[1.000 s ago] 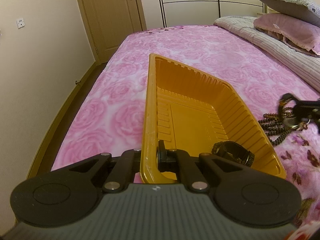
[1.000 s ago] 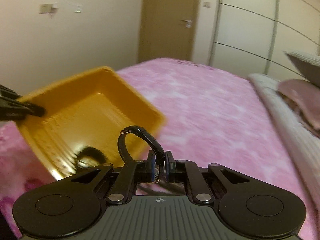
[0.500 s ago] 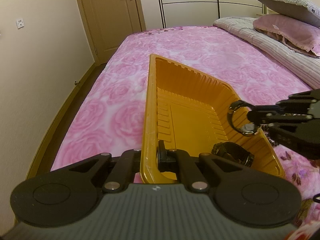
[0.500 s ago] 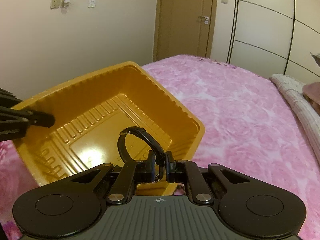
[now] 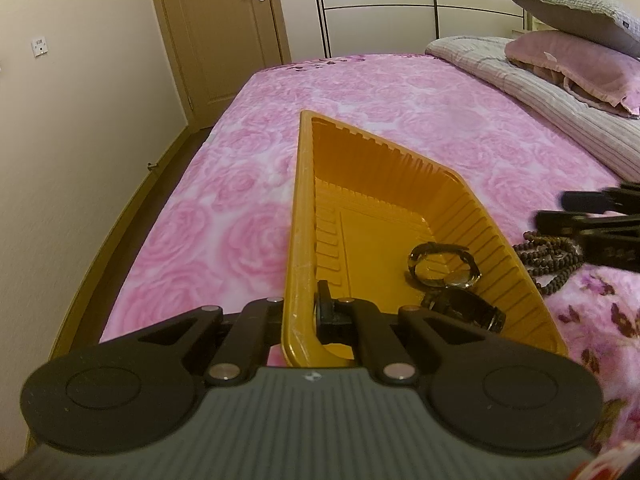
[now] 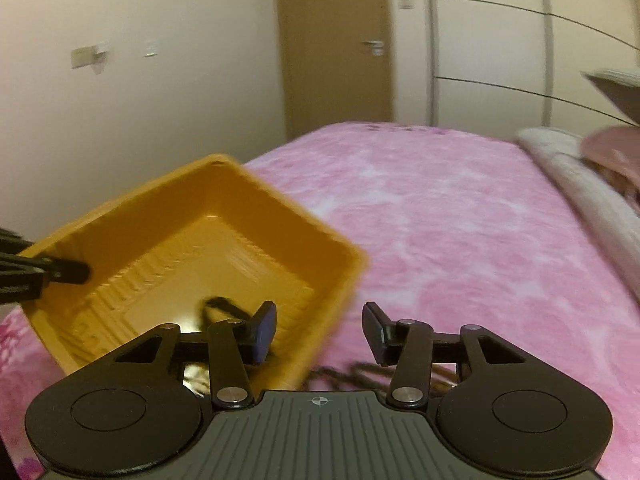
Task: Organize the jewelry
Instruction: 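Grasp a black ring bracelet with the right tool and drop it into the tray, then grasp the pearl necklace with the right tool and lift it from the pile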
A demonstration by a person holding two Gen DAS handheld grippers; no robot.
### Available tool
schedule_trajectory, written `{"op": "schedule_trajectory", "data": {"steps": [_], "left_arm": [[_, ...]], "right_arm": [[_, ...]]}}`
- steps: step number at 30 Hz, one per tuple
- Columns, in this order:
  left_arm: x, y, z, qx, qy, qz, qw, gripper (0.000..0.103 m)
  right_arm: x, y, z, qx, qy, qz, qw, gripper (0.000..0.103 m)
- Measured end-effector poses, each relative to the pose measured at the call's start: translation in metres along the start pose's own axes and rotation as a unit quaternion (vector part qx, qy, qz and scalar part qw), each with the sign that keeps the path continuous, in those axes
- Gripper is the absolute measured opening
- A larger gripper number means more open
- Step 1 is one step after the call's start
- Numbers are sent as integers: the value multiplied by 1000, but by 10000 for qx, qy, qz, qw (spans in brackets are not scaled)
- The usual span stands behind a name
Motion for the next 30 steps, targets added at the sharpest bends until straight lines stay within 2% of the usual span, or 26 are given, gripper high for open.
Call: {"op": "schedule_trajectory", "data": {"steps": [6, 12, 15, 21, 23, 27, 30], "left_arm": [[-1, 0, 0, -1, 11, 3, 10000, 4], [-2, 0, 0, 2, 18, -20, 10000, 4], [-2, -1, -2, 10, 4, -29, 10000, 4], [-2, -1, -2, 11, 7, -29, 10000, 3], [-3, -2, -3, 10, 1, -31, 10000, 3], [-3, -2, -3, 18, -2, -40, 10000, 3], [-3, -3, -5, 20, -2, -46, 10000, 3]], "right_arm": [[-37, 27, 54, -940, -122, -239, 9952, 48], [-64, 40, 94, -1461, -337, -448, 9877, 48], [-68, 44, 107, -1598, -419, -440, 9853, 48], [-54, 41, 125, -1757, -489, -237, 9829, 47], [-48, 36, 130, -1761, -452, -187, 9832, 44], [-37, 21, 138, -1771, -335, -205, 9834, 29], [-33, 11, 143, -1701, -283, -321, 9845, 25]]}}
Point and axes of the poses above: each gripper's, at about its wrist camera, not at the fingertips, and y roughly against the way its jaws point, z to its right, x to its top, the point moved 3 cm from there along -y, roughly the way its jaws point, and after that the axes turned 9 degrees about -y, right-handed, at the moved point
